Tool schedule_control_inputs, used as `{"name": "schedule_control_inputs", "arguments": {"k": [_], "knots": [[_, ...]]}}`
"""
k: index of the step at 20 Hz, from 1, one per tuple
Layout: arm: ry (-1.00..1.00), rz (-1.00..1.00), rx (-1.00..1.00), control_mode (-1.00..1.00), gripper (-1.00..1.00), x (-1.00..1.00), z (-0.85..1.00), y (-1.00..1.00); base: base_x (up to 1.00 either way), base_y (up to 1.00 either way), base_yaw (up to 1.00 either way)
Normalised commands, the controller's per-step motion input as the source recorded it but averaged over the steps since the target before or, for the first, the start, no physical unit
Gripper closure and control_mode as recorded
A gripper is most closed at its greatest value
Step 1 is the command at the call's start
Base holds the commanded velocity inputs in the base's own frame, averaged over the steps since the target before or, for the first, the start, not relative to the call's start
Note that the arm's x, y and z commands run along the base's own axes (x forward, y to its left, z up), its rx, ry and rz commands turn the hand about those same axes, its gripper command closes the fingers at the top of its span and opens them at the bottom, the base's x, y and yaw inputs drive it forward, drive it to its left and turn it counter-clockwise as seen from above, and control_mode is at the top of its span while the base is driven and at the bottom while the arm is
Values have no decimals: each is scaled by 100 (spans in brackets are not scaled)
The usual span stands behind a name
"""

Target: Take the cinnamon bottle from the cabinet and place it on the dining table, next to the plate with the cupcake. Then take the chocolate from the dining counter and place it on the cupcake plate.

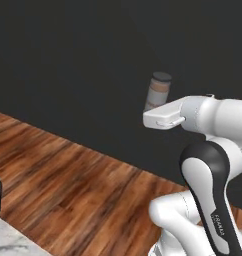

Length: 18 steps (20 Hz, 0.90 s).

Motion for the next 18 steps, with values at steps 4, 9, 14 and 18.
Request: {"name": "schedule_control_inputs", "arguments": {"k": [4,9,14,18], "knots": [[0,0,0,100,100,0,0,0,76,14,26],[0,0,0,100,100,0,0,0,75,13,27],[0,0,0,100,100,0,0,0,70,8,36],[0,0,0,100,100,0,0,0,45,2,52]]}}
